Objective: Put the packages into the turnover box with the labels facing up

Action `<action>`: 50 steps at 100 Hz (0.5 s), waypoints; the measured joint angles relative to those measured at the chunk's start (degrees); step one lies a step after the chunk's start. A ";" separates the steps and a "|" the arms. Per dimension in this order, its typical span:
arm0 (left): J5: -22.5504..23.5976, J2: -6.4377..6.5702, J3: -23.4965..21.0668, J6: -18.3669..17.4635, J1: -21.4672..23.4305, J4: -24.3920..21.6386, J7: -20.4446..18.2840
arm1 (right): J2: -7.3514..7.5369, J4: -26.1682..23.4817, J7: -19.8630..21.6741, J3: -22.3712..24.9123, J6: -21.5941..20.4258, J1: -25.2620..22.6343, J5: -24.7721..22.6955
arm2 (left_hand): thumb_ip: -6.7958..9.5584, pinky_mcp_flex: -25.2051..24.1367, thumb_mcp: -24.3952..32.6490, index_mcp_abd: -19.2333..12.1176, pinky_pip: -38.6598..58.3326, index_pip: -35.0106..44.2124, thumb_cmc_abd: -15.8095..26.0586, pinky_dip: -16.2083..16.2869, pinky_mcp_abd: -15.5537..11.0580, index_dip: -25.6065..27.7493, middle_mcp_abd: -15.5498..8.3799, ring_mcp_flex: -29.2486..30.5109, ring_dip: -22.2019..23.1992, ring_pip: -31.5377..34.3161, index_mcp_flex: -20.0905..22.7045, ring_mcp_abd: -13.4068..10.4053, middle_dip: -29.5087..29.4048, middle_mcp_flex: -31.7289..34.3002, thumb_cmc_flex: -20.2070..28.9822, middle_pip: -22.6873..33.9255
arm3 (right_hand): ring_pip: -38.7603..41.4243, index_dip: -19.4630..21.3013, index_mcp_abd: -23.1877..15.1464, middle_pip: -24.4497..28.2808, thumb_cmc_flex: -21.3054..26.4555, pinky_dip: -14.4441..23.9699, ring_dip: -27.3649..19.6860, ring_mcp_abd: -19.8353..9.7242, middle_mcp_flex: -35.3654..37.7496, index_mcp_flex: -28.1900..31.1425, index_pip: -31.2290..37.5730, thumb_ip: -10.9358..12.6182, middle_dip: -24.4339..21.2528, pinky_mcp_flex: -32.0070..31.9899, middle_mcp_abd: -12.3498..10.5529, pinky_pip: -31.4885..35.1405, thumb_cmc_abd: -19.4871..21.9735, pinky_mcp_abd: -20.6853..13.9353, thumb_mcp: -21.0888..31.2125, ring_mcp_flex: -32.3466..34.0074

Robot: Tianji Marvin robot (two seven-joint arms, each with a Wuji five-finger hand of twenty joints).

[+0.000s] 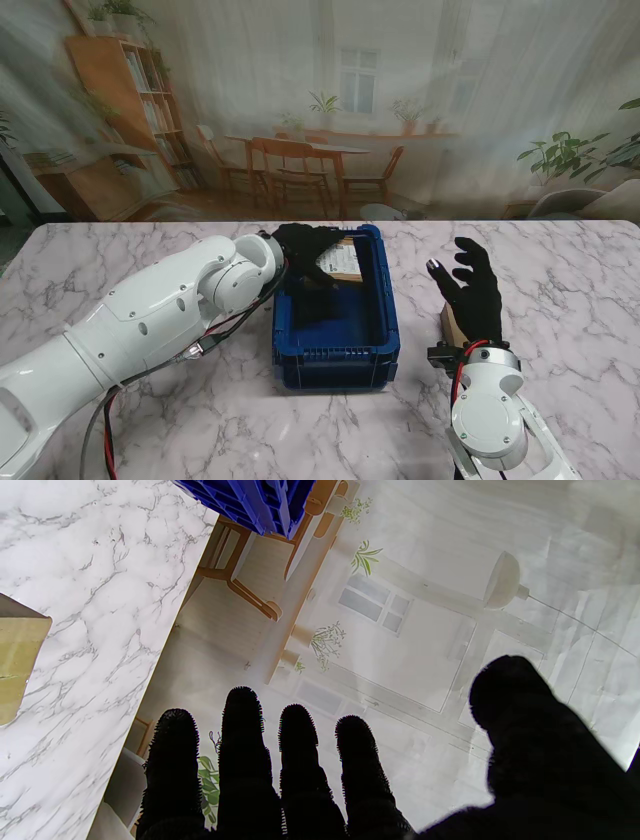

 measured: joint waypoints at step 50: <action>-1.08 -0.43 2.61 -0.95 -1.45 2.25 0.46 | 0.01 0.05 0.17 -0.01 0.34 0.09 -0.06 | 0.77 -6.21 4.59 -1.68 -7.85 -1.80 5.16 -4.81 -1.18 -6.95 -1.72 -5.25 -8.39 -0.26 -0.84 -3.46 -11.84 -8.90 -4.80 -5.62 | -0.01 0.00 0.00 0.00 0.02 0.97 0.00 -0.06 -0.67 0.00 -0.64 0.00 -0.01 -0.40 0.00 -1.39 0.00 -0.01 0.00 0.02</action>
